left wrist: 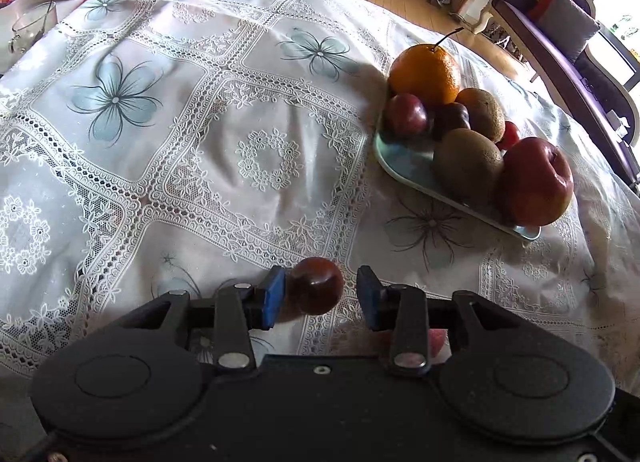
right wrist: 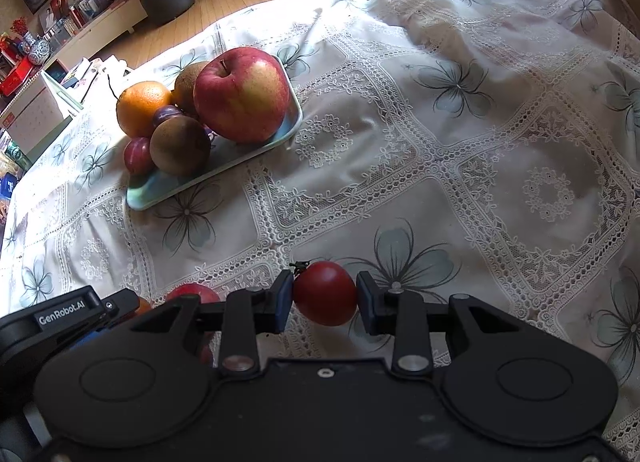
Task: Organize fruits
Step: 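Grasp a red tomato with the right tool while the left tool grasps a dark red plum, then lower the tomato into the basket with the right tool while the left tool releases the plum there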
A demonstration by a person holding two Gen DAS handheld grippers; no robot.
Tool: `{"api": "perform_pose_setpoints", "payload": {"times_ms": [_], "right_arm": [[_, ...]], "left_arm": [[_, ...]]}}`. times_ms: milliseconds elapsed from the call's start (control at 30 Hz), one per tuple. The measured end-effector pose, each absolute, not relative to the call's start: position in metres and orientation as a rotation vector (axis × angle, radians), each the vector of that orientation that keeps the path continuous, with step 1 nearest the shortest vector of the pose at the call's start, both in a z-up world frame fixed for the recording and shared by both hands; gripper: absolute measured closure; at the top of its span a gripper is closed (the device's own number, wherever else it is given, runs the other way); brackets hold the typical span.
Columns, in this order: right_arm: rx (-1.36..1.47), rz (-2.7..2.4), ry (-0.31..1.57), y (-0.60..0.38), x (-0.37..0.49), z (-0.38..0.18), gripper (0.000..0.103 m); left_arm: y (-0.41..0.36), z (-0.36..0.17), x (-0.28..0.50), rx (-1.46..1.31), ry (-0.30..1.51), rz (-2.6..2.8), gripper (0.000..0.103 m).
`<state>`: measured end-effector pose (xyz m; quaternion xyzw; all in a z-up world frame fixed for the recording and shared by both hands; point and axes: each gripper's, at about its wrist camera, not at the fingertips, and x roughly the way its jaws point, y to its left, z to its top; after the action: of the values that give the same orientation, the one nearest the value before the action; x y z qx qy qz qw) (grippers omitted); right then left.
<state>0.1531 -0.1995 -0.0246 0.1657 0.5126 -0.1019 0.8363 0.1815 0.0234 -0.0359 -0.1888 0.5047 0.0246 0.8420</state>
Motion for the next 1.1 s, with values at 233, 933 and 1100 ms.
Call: {"api": "perform_pose_setpoints", "payload": {"times_ms": [233, 933, 1100], "right_arm": [[0.339, -0.213, 1.090, -0.197, 0.155, -0.025, 0.068], [0.316, -0.166, 1.054, -0.192, 0.150, -0.019, 0.068], [0.294, -0.179, 1.020, -0.189, 0.144, -0.010, 0.068]], "left_arm": [[0.023, -0.046, 0.190, -0.382, 1.116, 0.087, 0.055], [0.006, -0.039, 0.181, -0.225, 1.085, 0.100, 0.059], [0.000, -0.020, 0.170, -0.174, 1.026, 0.149, 0.059]]}}
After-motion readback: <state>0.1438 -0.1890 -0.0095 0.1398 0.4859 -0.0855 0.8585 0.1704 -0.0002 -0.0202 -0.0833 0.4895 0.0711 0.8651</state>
